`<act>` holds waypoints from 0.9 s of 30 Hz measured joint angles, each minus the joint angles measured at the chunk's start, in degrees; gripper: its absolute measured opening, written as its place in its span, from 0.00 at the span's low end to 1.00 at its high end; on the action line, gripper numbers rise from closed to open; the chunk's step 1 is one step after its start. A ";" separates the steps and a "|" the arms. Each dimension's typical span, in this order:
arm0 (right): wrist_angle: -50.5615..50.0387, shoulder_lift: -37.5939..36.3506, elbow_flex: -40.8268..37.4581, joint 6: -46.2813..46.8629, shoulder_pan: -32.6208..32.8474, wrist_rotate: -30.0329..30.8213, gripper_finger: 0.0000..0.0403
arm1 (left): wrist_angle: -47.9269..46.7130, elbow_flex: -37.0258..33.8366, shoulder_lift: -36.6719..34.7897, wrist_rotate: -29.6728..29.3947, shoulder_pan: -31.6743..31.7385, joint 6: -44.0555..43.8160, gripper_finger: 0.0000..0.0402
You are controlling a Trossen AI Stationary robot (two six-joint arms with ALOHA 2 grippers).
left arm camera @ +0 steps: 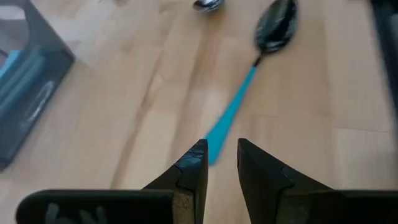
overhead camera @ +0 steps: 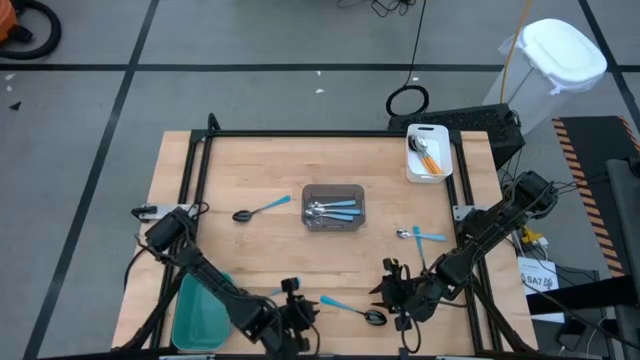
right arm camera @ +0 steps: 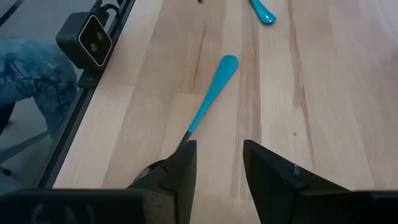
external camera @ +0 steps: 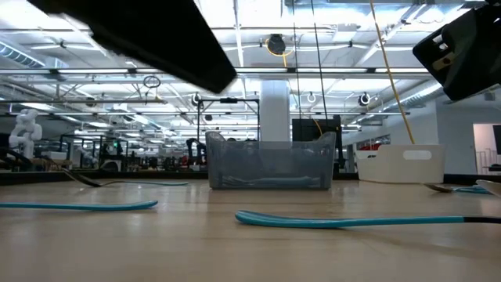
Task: Sort silverware by color (type)
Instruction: Put the yellow spoon into the white bin
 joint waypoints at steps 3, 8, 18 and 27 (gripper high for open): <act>-0.04 0.00 0.00 0.19 0.01 -0.02 0.32 | 2.71 -0.07 0.10 -0.06 1.07 3.15 0.22; -1.54 0.00 0.00 0.78 0.00 -0.27 0.32 | 17.46 -0.04 1.19 0.41 1.59 15.18 0.22; -14.23 -0.07 2.32 11.95 0.26 -8.09 0.32 | 30.45 -0.12 7.66 9.66 4.25 24.59 0.22; -28.74 -0.09 6.82 16.25 2.41 -9.13 0.32 | 20.88 -0.08 4.69 10.52 4.23 23.72 0.22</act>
